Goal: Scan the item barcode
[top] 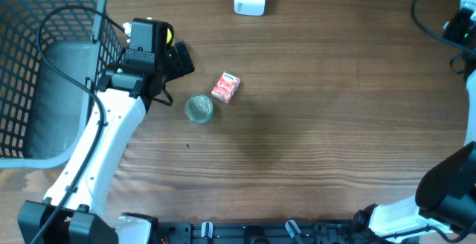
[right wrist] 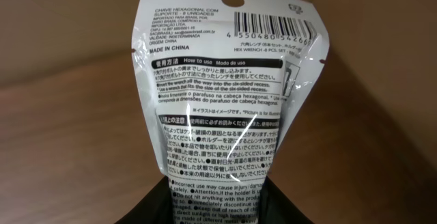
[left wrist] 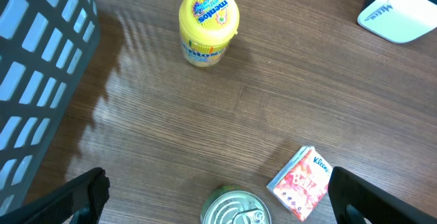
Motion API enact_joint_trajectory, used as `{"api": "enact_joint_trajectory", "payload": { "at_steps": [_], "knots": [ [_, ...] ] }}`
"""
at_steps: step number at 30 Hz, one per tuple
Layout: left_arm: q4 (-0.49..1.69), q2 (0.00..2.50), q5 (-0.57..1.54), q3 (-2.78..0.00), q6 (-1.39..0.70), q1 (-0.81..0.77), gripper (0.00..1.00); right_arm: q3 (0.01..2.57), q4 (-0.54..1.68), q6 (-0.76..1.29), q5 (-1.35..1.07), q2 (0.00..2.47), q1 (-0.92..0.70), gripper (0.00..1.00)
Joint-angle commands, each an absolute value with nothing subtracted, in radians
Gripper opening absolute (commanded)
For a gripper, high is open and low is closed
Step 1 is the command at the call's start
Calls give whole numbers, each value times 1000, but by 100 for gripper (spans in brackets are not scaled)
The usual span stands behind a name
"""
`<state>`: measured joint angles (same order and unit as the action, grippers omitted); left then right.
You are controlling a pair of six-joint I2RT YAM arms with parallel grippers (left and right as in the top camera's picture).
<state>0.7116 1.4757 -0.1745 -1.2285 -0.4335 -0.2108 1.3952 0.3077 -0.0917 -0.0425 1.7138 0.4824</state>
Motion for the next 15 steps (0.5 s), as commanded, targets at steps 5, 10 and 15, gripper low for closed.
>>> {"api": "enact_joint_trajectory", "payload": {
  "at_steps": [5,10,15],
  "knots": [
    [708,1468,-177,-1230,-453,-212,100,1253,219,-105,80,1760,507,5],
    [708,1468,-177,-1230,-453,-212,100,1253,227,-47,90,1877,556,6],
    [709,1468,-176,-1230,-454,-212,100,1253,208,3,81,1946,623,7]
  ]
}}
